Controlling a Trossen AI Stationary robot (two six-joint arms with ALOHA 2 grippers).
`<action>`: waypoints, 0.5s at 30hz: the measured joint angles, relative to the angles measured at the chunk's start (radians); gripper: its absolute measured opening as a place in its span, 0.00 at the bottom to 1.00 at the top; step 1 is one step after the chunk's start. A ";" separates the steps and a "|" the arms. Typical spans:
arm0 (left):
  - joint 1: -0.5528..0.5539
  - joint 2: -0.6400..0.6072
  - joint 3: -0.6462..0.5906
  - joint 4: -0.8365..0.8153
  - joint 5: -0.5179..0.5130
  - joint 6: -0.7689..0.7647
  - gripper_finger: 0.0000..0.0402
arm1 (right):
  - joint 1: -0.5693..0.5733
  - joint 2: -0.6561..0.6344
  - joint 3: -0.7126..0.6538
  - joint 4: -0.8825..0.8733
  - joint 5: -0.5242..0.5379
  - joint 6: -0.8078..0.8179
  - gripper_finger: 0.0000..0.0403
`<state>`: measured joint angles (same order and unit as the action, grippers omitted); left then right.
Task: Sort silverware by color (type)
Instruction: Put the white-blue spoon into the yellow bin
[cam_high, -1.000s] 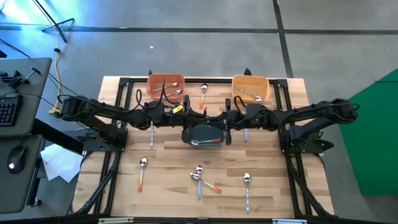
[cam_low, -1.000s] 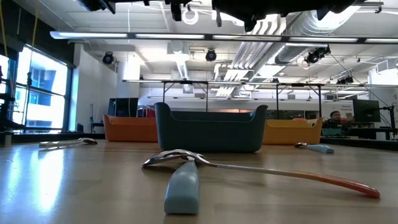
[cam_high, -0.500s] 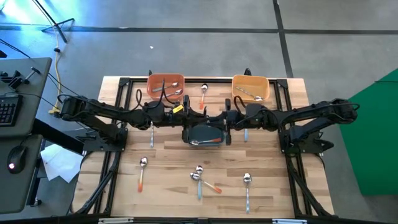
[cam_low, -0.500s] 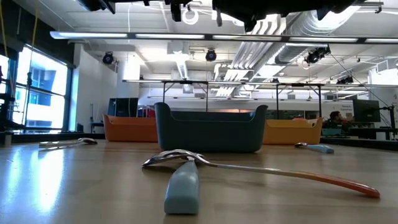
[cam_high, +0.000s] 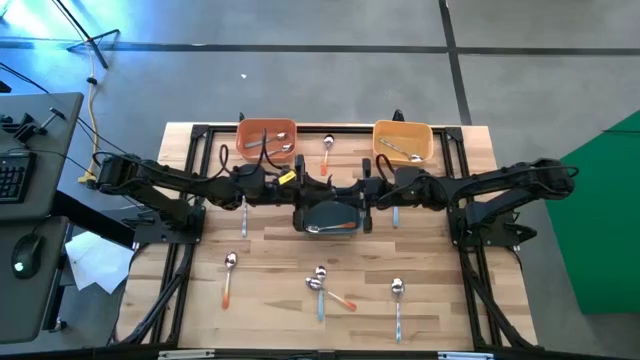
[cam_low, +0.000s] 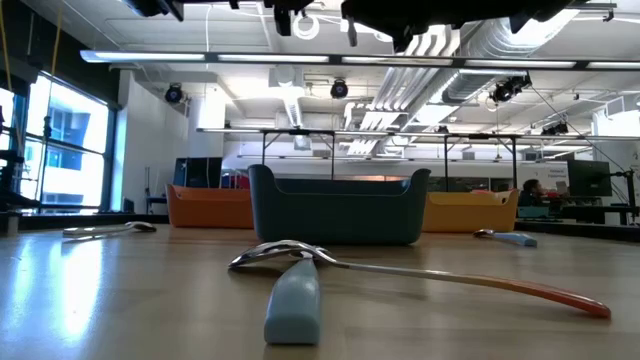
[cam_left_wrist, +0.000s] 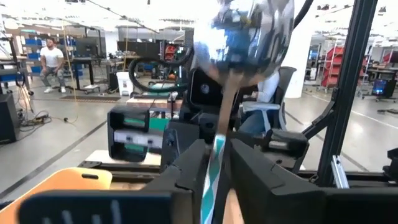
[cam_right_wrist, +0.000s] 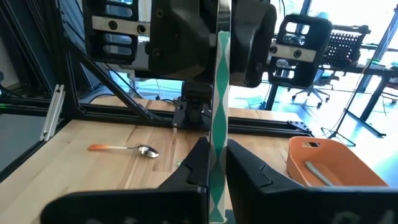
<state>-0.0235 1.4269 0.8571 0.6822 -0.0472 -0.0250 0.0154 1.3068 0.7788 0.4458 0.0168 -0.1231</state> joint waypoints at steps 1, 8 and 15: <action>0.000 0.000 0.000 -0.010 -0.001 0.000 0.19 | 0.000 -0.002 0.000 -0.001 0.000 -0.004 0.03; 0.000 0.000 0.000 -0.080 -0.002 0.001 0.33 | 0.000 -0.028 0.000 -0.017 -0.001 -0.017 0.03; -0.027 -0.001 -0.035 -0.047 -0.087 0.038 0.37 | -0.006 -0.129 -0.001 -0.190 0.006 -0.067 0.03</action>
<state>-0.0508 1.4261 0.8225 0.6348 -0.1341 0.0135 0.0093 1.1780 0.7780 0.2561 0.0227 -0.1901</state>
